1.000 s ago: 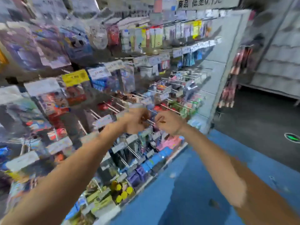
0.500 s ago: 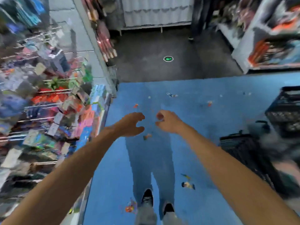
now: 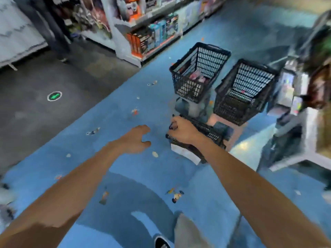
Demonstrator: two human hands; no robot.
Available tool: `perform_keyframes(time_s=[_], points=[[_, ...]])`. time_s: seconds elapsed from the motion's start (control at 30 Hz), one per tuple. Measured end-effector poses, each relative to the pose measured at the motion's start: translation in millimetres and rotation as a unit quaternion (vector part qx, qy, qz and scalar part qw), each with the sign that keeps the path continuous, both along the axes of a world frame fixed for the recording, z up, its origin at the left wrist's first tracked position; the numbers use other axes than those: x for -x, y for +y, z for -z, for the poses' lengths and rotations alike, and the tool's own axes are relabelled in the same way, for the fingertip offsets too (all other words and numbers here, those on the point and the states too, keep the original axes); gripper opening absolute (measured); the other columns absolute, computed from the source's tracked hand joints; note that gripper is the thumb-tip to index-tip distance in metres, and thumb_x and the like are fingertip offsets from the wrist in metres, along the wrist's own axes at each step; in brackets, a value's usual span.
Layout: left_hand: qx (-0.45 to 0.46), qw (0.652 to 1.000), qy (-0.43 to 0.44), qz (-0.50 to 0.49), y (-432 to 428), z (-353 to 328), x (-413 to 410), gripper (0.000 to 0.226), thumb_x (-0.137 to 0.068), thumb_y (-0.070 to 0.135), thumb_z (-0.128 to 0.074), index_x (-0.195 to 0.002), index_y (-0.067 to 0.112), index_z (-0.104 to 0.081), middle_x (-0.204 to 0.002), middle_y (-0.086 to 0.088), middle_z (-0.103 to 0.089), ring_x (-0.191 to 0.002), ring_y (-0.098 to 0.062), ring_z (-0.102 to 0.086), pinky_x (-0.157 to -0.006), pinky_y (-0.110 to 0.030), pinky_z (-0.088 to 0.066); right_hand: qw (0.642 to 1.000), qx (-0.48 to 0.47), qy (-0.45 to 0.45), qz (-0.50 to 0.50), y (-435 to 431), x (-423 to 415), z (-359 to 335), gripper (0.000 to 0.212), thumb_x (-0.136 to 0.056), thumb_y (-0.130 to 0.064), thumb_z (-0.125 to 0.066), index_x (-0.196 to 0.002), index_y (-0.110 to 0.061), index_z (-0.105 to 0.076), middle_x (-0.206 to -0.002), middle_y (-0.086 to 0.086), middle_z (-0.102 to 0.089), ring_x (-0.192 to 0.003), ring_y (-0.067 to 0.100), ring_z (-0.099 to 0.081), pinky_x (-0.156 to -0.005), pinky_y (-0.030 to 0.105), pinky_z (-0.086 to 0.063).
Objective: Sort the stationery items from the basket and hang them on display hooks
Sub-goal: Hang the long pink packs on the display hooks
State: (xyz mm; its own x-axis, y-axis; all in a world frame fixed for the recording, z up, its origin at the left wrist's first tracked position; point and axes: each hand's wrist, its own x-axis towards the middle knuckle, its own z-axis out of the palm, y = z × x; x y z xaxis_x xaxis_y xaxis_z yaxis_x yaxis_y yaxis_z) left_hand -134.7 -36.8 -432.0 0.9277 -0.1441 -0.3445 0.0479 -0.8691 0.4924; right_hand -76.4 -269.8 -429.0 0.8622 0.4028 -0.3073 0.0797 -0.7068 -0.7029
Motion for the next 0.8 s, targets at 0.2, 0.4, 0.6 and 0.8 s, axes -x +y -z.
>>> perform_keyframes(time_s=[0.2,0.4,0.6,0.8], points=[[0.014,0.995,-0.028,0.096,-60,-12,-122,0.064,-0.094,0.016,-0.073,-0.149,0.004,-0.044,-0.151,-0.015,-0.045,-0.137,-0.031,-0.048,-0.106,-0.027,-0.035,0.988,-0.012,-0.009,0.155,-73,-63,2,0.052,-0.096,-0.034,-0.067,-0.139,-0.013,-0.047,-0.136,0.004,-0.055,-0.115,0.024,-0.058,-0.085,0.034,-0.046],[-0.002,0.984,-0.041,0.174,-113,-19,-263,0.056,-0.094,0.013,-0.071,-0.143,-0.003,-0.048,-0.144,-0.021,-0.049,-0.125,-0.029,-0.053,-0.093,-0.029,-0.038,0.965,-0.053,-0.003,0.258,-117,-179,9,0.064,-0.096,-0.037,-0.068,-0.149,-0.014,-0.04,-0.145,0.001,-0.047,-0.117,0.021,-0.055,-0.079,0.029,-0.048],[-0.028,0.976,-0.035,0.214,-141,-35,-391,0.056,-0.095,0.022,-0.069,-0.144,0.002,-0.05,-0.146,-0.018,-0.05,-0.135,-0.035,-0.048,-0.109,-0.042,-0.042,0.946,-0.097,0.012,0.309,-132,-295,-4,0.056,-0.097,-0.038,-0.066,-0.143,-0.014,-0.045,-0.136,0.002,-0.054,-0.109,0.018,-0.053,-0.085,0.033,-0.044],[-0.039,0.976,-0.027,0.21,-161,-28,-505,0.063,-0.094,0.024,-0.071,-0.147,-0.001,-0.048,-0.152,-0.02,-0.047,-0.141,-0.036,-0.044,-0.11,-0.035,-0.036,0.929,-0.117,0.041,0.349,-138,-389,-5,0.042,-0.096,-0.03,-0.066,-0.131,-0.016,-0.048,-0.135,0.008,-0.053,-0.114,0.026,-0.058,-0.097,0.043,-0.052]])
